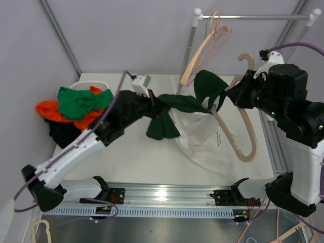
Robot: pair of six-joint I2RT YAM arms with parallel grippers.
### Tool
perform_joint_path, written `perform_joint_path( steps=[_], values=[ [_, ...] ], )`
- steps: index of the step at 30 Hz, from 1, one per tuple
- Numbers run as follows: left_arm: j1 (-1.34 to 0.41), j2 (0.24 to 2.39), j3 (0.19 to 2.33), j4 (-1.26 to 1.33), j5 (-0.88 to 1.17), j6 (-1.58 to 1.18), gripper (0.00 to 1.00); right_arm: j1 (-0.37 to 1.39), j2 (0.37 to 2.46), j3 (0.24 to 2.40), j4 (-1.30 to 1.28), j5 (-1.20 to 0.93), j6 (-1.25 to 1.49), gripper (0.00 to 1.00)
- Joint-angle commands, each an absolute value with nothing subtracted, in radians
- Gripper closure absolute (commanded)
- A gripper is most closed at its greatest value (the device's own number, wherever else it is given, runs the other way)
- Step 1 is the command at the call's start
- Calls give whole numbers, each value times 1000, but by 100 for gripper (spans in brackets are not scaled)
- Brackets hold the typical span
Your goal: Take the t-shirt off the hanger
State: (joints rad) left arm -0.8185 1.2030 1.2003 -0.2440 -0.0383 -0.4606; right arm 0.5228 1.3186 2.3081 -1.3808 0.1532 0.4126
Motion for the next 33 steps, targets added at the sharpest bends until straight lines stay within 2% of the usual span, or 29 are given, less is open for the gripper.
perform_joint_path(
  steps=[1, 5, 7, 14, 18, 20, 24, 29, 33],
  values=[
    [-746, 1059, 1299, -348, -94, -431, 99, 528, 1286, 2165, -1520, 92, 370, 100],
    [-692, 1032, 1353, -428, -126, -390, 99, 528, 1224, 2034, -1465, 19, 350, 100],
    [-689, 1023, 1351, -442, -143, -380, 99, 526, 1195, 2011, -1401, -130, 342, 100],
    [-611, 962, 1295, -459, -147, -387, 99, 520, 1137, 1956, -1276, -317, 362, 100],
    [-606, 924, 1174, -454, -144, -391, 99, 492, 1094, 1914, -1180, -414, 419, 100],
    [-591, 896, 1061, -440, -216, -414, 99, 488, 1114, 1927, -1212, -454, 422, 100],
    [-441, 778, 976, -426, -259, -479, 99, 489, 1147, 1872, -1263, -476, 380, 100],
    [-233, 830, 1159, -529, -174, -468, 99, 476, 1085, 1798, -1212, -468, 373, 100],
    [-201, 922, 1354, -537, 24, -445, 99, 457, 1077, 1822, -1223, -234, 377, 100]
  ],
)
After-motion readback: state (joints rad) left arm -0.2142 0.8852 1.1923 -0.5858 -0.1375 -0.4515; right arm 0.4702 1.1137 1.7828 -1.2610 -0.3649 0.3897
